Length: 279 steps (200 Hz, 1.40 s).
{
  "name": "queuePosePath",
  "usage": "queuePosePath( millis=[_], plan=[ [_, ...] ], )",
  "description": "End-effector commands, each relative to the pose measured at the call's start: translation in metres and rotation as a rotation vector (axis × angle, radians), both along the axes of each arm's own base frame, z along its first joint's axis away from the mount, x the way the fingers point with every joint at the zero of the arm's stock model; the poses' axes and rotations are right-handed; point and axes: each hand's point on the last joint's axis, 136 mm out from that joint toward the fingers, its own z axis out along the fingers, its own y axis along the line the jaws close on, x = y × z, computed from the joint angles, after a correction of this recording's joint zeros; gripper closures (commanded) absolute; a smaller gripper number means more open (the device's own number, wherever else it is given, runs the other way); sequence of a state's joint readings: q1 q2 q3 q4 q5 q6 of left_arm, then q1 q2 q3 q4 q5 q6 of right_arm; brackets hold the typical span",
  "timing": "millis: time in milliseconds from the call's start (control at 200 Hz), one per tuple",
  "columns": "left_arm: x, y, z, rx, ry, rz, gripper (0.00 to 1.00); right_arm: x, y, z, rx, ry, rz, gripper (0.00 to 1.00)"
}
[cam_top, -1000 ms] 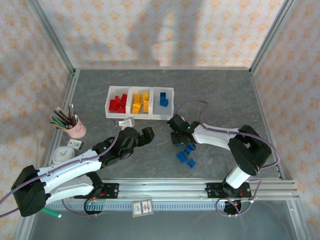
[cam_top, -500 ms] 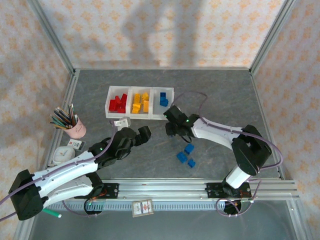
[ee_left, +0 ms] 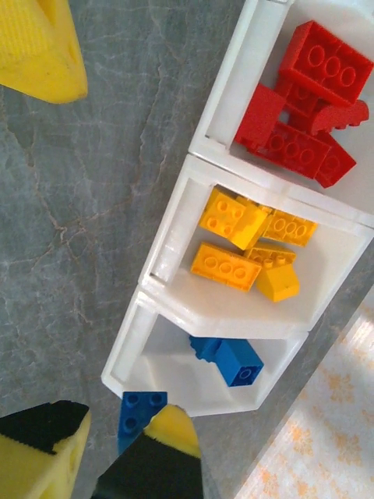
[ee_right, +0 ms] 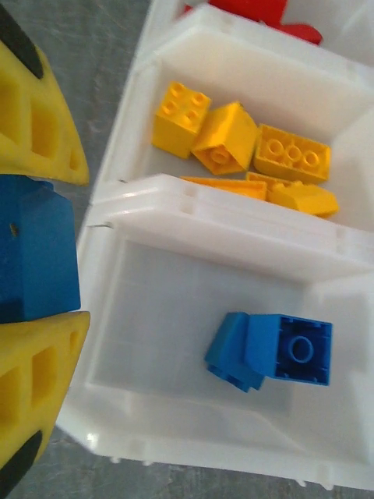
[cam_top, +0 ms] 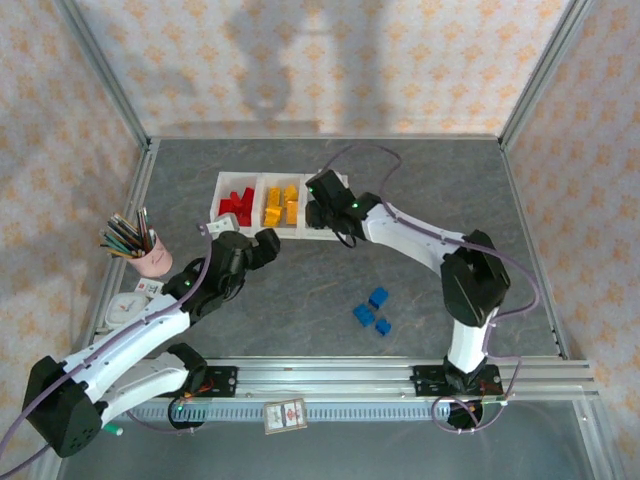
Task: Sort the legos into containers by color
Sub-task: Place the lego in the container, then pick up the lego from the bottom-center of the table.
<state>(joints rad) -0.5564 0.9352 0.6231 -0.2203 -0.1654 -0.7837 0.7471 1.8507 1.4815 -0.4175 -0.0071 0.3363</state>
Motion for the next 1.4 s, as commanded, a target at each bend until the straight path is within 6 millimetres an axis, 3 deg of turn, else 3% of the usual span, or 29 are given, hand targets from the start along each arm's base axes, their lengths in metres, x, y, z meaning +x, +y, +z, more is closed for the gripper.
queuePosePath(
  millis=[0,150,315,425,551,791,931,1081,1266,1391],
  plan=[
    [0.006,0.002,0.006,0.015,-0.002,-0.016,0.01,0.027,-0.005,0.004,-0.011,-0.041,-0.080,0.64],
    [0.010,0.006,0.003,0.020,0.005,-0.007,0.01,0.050,-0.012,-0.008,-0.024,-0.039,-0.132,0.64],
    [0.012,0.009,-0.001,0.011,0.009,-0.001,0.01,0.057,-0.002,-0.033,-0.026,0.010,-0.105,0.62],
    [0.015,0.007,0.001,0.011,0.016,-0.011,0.01,0.063,-0.006,-0.040,-0.069,0.005,-0.124,0.56],
    [0.018,0.007,0.002,0.013,0.014,-0.007,0.01,0.068,-0.005,-0.032,-0.054,-0.015,-0.125,0.47],
    [0.022,0.004,0.019,0.014,-0.005,-0.020,0.01,0.065,-0.004,0.009,0.011,-0.068,-0.112,0.45],
    [0.021,-0.004,0.019,-0.029,-0.008,-0.054,0.01,0.045,-0.008,0.035,0.089,-0.081,-0.082,0.46],
    [0.012,-0.017,0.013,-0.034,0.025,-0.135,0.01,0.009,-0.042,0.039,0.082,-0.072,-0.118,0.44],
    [-0.010,-0.045,-0.002,-0.029,0.053,-0.225,0.01,-0.044,-0.108,0.005,-0.030,-0.004,-0.250,0.39],
    [-0.027,-0.063,-0.012,-0.051,0.059,-0.267,0.01,-0.079,-0.142,-0.019,-0.059,0.059,-0.331,0.34]
  ],
)
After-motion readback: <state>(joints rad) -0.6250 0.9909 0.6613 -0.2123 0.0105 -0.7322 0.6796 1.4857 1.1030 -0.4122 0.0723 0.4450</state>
